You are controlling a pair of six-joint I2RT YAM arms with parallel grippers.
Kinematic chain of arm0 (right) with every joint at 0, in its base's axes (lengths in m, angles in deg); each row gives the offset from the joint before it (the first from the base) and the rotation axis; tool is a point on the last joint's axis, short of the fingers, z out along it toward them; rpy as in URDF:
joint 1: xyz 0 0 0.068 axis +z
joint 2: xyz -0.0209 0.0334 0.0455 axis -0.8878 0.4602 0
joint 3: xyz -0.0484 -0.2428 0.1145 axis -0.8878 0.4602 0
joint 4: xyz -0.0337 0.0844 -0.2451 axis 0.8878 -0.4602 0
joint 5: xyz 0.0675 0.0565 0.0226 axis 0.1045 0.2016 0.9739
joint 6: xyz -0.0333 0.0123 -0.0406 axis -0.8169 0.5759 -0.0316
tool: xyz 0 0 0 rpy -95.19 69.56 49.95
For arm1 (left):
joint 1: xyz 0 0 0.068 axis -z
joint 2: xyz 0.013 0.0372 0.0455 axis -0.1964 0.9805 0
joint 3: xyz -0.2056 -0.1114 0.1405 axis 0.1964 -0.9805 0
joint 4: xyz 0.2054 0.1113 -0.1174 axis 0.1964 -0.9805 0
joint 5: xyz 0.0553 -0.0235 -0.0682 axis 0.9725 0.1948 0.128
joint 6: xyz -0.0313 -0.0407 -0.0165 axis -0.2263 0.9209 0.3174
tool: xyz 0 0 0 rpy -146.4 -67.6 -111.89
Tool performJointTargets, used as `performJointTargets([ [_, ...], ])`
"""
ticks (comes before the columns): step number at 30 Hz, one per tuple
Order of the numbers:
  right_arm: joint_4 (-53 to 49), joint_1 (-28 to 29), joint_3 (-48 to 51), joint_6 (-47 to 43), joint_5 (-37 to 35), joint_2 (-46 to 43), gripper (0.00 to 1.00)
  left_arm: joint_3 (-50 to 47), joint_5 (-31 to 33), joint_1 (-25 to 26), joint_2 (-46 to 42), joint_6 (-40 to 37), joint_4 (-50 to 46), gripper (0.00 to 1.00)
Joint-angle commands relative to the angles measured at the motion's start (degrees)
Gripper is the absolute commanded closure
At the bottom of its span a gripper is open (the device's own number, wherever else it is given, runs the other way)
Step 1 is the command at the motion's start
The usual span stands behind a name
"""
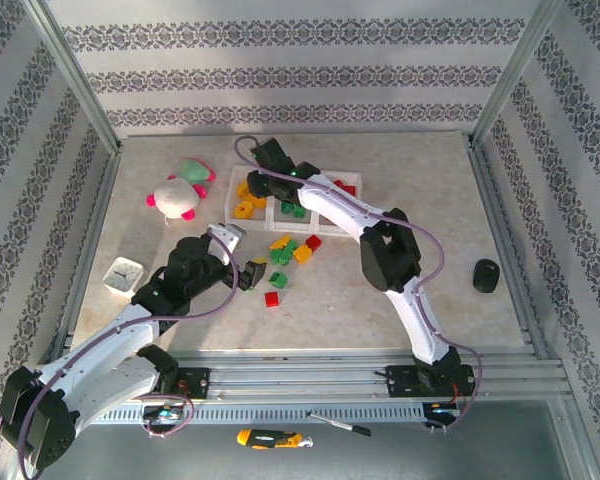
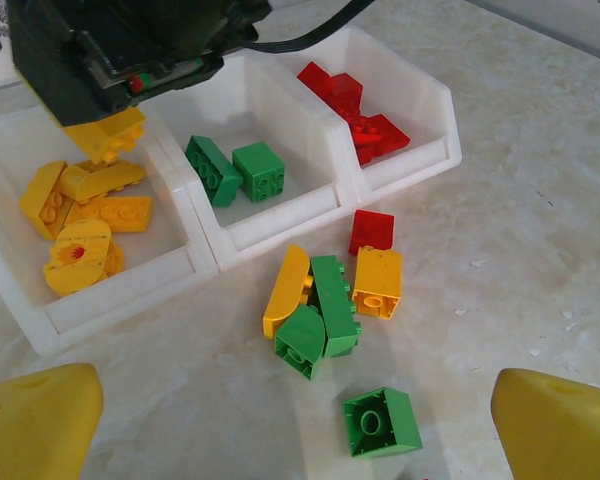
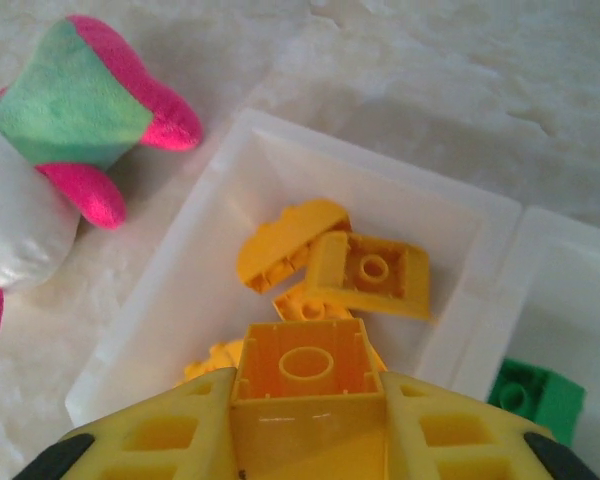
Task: Sort the legos into containers by color
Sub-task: Place the lego in the container, then pick up the lego from the middle-left of the table.
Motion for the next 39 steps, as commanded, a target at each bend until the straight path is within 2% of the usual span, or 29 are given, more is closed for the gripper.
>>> performJointTargets([
  [1, -0.1, 0.7, -5.0, -0.2, 0.8, 2.2, 0.61, 0.8, 6.4, 0.7, 0.0, 3.6, -2.3, 0.01],
  [7, 0.6, 0.8, -2.3, -3.9, -0.8, -3.2, 0.37, 3.9, 16.9, 0.7, 1.4, 12.1, -8.4, 0.01],
  [11, 3.0, 0.8, 6.5, -6.1, -0.9, -11.5, 0.23, 8.3, 16.3, 0.5, 4.9, 20.1, -15.7, 0.01],
  [13, 5.8, 0.8, 13.7, -7.0, -0.9, -16.7, 0.19, 11.2, 15.4, 0.4, 7.4, 24.2, -20.0, 0.01],
  [17, 12.6, 0.6, 30.9, -7.8, -1.5, -28.6, 0.16, 15.5, 14.1, -0.1, 12.2, 34.7, -27.1, 0.01],
  [20, 15.7, 0.6, 41.7, -9.5, -0.7, -36.9, 0.15, 17.1, 13.0, -0.3, 15.9, 39.2, -30.0, 0.01],
  [28, 16.4, 0.7, 62.9, -15.5, 7.8, -55.7, 0.12, 20.2, 11.0, -0.6, 25.5, 41.0, -35.5, 0.01],
  [32, 12.8, 1.0, 67.0, -18.2, 12.4, -61.9, 0.11, 21.9, 6.7, -0.6, 31.4, 39.7, -36.5, 0.04],
  [39, 7.7, 2.3, 67.0, -20.5, 10.8, -65.0, 0.11, 24.3, 4.9, -0.4, 39.0, 37.2, -37.8, 0.19],
])
